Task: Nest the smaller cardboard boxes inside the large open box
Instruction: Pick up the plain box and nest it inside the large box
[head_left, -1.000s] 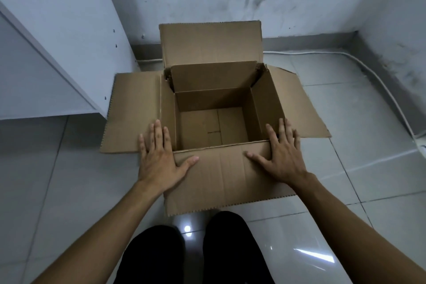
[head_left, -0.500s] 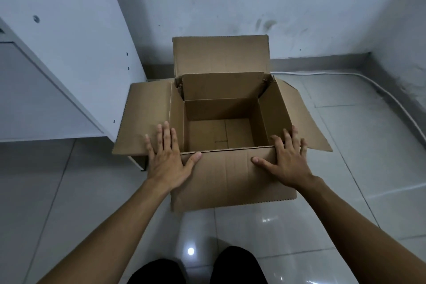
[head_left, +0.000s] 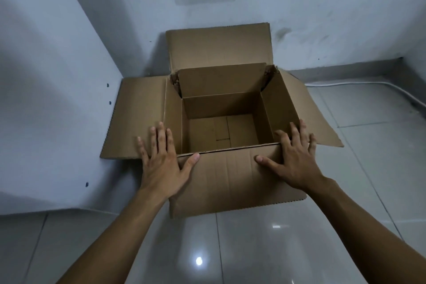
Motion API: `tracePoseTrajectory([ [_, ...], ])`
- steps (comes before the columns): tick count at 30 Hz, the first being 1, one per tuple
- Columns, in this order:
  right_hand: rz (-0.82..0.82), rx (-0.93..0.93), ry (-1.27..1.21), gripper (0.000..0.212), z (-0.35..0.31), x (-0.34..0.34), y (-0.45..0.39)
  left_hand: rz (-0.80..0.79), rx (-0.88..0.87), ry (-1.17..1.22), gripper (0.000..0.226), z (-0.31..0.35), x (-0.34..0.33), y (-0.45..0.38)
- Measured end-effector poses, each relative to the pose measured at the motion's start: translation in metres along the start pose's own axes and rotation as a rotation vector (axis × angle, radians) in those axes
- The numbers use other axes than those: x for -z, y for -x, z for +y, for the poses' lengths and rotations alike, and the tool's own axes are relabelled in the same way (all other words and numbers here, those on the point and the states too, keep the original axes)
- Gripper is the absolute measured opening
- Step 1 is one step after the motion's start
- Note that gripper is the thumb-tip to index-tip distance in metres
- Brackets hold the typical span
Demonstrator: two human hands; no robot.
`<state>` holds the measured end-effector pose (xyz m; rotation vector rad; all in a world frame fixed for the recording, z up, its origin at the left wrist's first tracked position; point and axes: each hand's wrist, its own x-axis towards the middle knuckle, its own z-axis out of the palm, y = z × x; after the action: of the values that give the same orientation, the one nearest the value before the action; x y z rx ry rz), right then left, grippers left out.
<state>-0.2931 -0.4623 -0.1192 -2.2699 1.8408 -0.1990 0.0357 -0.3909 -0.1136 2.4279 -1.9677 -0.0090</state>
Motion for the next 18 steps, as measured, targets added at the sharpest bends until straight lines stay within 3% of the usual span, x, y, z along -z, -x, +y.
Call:
tracePoseTrajectory([
  [18,-0.024,0.035,-0.009,0.104,0.001,0.001,-0.132,-0.078,0.039,-0.004,0.108,-0.001,0.008,-0.117],
])
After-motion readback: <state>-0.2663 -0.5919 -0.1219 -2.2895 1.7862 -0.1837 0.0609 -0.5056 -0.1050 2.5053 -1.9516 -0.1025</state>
